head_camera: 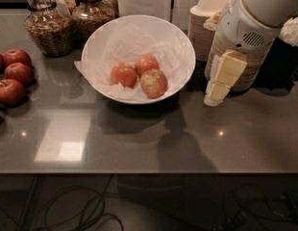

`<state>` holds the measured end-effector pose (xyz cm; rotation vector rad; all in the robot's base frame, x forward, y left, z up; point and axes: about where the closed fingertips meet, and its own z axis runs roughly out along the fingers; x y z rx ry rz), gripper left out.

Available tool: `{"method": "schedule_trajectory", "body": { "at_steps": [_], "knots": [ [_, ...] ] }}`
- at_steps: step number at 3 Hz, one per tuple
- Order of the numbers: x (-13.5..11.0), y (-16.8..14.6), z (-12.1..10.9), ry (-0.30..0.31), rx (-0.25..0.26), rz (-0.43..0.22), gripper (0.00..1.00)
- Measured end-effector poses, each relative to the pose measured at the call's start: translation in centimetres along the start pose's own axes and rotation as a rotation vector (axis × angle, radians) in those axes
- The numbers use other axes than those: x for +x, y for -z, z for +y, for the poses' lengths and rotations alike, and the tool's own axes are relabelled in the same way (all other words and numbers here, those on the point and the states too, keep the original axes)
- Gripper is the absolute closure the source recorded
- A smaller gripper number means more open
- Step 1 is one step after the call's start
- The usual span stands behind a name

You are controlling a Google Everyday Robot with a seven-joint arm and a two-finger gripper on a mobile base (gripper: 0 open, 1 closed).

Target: Pick apple from white bowl

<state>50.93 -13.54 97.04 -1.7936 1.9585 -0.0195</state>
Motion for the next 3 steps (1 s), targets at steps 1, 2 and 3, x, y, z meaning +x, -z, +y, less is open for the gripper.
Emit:
{"method": "schedule_trajectory", "body": {
  "at_steps": [1,2,3],
  "knots": [
    [-1.2,-1.5,-0.8,-0.013,-0.002,-0.055,0.0],
    [-5.3,-4.5,-2.8,0.022,-0.033,-0.158,0.0],
    [-8.5,-6.7,-4.2,0.056,-0.06,-0.227,0.0]
  ]
}}
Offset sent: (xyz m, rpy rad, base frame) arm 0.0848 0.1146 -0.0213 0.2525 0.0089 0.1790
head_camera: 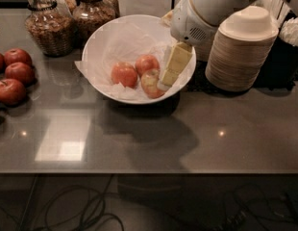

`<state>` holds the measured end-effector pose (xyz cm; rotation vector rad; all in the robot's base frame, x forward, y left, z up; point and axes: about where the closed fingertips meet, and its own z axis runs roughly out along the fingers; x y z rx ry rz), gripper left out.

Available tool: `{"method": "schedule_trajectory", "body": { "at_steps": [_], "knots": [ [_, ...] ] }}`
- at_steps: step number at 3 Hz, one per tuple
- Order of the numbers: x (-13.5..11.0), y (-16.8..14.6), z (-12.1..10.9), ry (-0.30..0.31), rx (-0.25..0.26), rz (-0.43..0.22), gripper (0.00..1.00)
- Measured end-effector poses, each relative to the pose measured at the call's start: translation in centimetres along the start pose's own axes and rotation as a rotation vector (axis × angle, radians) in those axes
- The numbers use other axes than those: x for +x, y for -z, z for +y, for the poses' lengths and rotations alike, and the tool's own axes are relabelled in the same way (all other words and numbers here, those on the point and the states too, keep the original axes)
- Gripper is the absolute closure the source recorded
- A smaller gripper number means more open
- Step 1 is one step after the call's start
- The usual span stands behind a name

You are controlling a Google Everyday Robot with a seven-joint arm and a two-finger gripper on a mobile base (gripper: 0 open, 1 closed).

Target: Pick apple from white bowl

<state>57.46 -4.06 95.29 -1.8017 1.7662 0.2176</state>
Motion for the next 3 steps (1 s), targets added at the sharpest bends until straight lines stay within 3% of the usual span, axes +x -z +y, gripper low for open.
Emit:
{"method": "schedule_trajectory", "body": {
  "at_steps": [1,3],
  "knots": [
    [-2.5,-2.8,-1.0,0.038,-0.037,-0.051,0.0],
    [-3.4,-7.5,-2.2,0.055,-0.091,-0.088,0.0]
  ]
}}
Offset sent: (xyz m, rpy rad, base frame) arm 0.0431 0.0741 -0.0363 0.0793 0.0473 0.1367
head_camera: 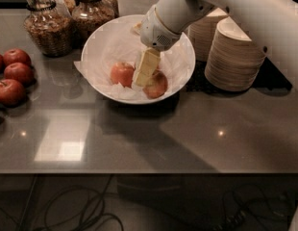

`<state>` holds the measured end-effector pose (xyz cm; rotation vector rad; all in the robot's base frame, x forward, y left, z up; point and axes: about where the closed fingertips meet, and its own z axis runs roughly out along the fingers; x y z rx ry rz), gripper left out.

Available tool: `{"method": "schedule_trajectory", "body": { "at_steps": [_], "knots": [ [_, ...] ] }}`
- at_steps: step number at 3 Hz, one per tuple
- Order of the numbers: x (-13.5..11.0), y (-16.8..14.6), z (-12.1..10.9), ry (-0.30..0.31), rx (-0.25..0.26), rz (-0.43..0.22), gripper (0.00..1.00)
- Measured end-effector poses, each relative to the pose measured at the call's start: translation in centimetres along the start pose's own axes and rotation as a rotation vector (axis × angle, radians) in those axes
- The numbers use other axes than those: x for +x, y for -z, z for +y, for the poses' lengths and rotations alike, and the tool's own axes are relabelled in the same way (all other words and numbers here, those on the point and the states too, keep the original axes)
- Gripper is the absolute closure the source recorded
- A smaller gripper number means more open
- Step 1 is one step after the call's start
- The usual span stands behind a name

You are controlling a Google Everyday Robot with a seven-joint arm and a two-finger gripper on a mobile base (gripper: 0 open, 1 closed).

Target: Pick apple from white bowl

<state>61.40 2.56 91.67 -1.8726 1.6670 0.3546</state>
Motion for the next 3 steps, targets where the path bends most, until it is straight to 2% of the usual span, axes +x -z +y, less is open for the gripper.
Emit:
{"method": "schedule_trajectory", "body": {
  "at_steps": [1,2,3],
  "knots": [
    [-0.3,-1.8,-1.2,0.005,-0.015,-0.011,0.08],
    [-0.6,-2.4,-1.5,0.01,-0.024,-0.014,0.07],
    [-0.5,-2.9,-1.5,0.01,-0.03,-0.015,0.11]
  ]
}}
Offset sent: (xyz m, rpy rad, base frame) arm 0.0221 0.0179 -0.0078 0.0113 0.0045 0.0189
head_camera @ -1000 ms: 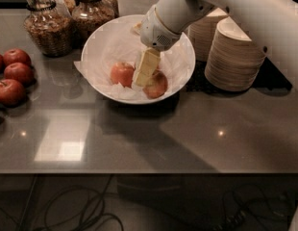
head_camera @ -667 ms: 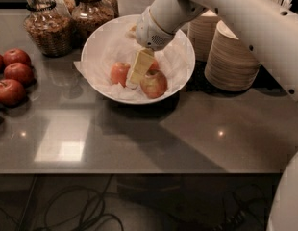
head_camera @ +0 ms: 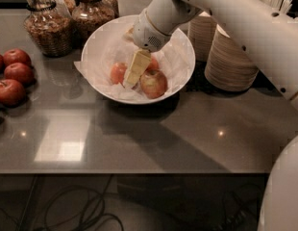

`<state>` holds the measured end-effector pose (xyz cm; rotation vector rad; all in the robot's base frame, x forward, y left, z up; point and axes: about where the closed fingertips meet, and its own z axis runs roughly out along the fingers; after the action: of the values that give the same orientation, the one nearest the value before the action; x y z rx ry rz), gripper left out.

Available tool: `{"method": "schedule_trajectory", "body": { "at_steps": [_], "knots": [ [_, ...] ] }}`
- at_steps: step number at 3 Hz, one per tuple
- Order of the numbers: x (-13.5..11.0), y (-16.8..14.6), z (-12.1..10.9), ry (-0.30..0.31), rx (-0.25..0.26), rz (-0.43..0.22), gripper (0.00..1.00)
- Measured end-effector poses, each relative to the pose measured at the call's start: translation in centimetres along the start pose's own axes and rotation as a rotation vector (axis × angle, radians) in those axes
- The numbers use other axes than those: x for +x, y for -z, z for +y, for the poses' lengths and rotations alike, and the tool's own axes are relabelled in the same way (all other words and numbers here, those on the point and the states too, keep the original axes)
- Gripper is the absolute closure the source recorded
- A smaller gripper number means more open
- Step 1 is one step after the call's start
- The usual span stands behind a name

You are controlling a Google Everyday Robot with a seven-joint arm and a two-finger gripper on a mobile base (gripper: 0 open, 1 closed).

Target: Pick apple from white bowl

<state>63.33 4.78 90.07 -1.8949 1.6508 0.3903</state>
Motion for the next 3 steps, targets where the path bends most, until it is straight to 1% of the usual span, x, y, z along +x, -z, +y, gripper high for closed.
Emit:
{"method": "schedule_trajectory", "body": {
  "at_steps": [1,3],
  "knots": [
    [0.4,-1.1,-0.2,0.0,-0.007,-0.001,0.15],
    [1.3,-3.5,0.9,-0.003,-0.053,0.012,0.14]
  ]
}}
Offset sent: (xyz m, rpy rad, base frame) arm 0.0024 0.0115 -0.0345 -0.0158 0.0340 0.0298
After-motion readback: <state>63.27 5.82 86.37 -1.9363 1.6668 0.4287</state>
